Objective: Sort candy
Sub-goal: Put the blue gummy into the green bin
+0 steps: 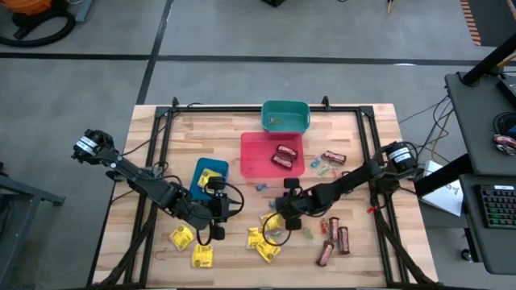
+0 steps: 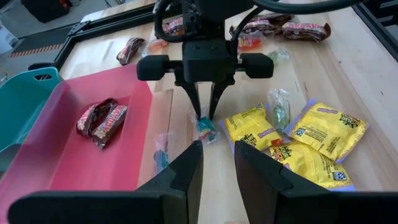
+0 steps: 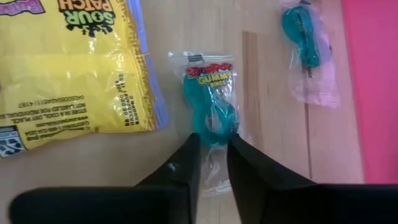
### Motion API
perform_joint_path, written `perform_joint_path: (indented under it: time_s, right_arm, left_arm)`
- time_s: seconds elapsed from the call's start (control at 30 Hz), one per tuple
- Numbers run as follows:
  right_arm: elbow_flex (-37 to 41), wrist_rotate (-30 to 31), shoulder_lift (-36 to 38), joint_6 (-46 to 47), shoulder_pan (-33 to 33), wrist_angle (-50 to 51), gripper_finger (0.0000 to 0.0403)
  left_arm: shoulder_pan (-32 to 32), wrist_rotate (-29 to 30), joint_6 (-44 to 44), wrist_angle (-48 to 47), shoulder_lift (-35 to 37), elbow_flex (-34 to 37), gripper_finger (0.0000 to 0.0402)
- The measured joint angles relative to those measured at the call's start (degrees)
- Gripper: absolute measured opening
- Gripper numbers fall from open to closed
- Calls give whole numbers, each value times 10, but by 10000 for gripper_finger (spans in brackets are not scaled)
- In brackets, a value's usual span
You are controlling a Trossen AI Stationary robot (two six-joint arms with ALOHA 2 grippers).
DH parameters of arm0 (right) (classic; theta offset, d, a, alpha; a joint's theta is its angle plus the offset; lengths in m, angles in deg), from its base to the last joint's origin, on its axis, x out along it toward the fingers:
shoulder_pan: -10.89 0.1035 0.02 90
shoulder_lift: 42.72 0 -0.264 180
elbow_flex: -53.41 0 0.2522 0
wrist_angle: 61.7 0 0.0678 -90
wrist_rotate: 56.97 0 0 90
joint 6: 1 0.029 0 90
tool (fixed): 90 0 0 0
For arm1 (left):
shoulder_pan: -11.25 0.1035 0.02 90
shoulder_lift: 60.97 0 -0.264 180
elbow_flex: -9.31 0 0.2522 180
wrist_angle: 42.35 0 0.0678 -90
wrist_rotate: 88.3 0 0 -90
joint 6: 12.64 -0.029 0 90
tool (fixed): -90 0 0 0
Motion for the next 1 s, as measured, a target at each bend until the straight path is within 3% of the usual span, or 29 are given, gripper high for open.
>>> perform_joint_path:
  time_s: [0.2, 0.6, 1.0]
  right_arm:
    - [1, -3, 8, -14, 0, 4, 12]
    - [3, -34, 77, -19, 0, 13, 9]
    - [2, -29, 223, -53, -46, 23, 9]
  left_arm:
    - [0, 0, 2, 0, 0, 0, 77]
    - [0, 0, 12, 0, 0, 1, 77]
    - [0, 0, 14, 0, 0, 3, 77]
